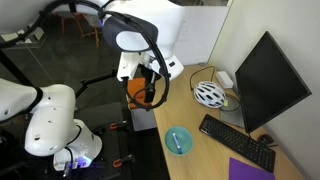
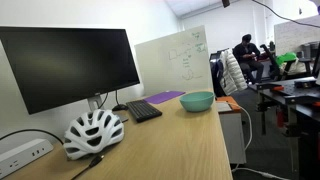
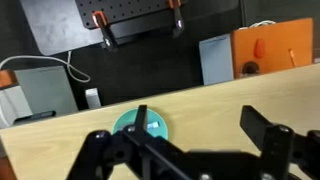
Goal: Pick the marker from the bowl and put it on the table
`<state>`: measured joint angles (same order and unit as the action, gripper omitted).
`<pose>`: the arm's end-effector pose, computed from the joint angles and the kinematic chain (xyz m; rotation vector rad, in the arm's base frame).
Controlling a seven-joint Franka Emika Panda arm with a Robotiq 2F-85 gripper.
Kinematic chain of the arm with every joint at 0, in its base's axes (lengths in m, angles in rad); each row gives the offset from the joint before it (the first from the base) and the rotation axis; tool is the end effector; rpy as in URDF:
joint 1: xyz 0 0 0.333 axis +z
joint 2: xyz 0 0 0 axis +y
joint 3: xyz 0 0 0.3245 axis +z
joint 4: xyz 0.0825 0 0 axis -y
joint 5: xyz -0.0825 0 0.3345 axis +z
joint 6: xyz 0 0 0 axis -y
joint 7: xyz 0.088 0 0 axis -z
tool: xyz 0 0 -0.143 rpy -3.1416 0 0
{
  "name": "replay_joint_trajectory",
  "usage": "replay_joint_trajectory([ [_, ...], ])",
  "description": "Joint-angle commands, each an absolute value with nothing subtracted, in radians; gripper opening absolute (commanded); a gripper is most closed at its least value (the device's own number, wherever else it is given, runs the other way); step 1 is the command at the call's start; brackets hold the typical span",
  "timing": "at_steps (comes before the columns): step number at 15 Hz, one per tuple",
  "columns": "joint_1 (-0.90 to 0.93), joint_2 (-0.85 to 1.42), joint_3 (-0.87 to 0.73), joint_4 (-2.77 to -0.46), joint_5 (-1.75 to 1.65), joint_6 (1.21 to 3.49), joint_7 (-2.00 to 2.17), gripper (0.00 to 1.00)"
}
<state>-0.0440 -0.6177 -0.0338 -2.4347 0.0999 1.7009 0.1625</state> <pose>0.2948 -0.0112 0.4923 -2.9998 0.3795 0.1844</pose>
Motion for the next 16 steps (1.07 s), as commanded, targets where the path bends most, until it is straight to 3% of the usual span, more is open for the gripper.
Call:
replay_joint_trajectory([
  [1, -0.057, -0.617, -0.024, -2.432, 0.105, 1.698, 0.157, 1.0],
  [8, -0.057, -0.617, -0.024, -2.432, 0.105, 1.698, 0.157, 1.0],
  [16, -0.155, -0.428, 0.103, -2.568, 0.069, 2.229, 0.596, 1.0],
])
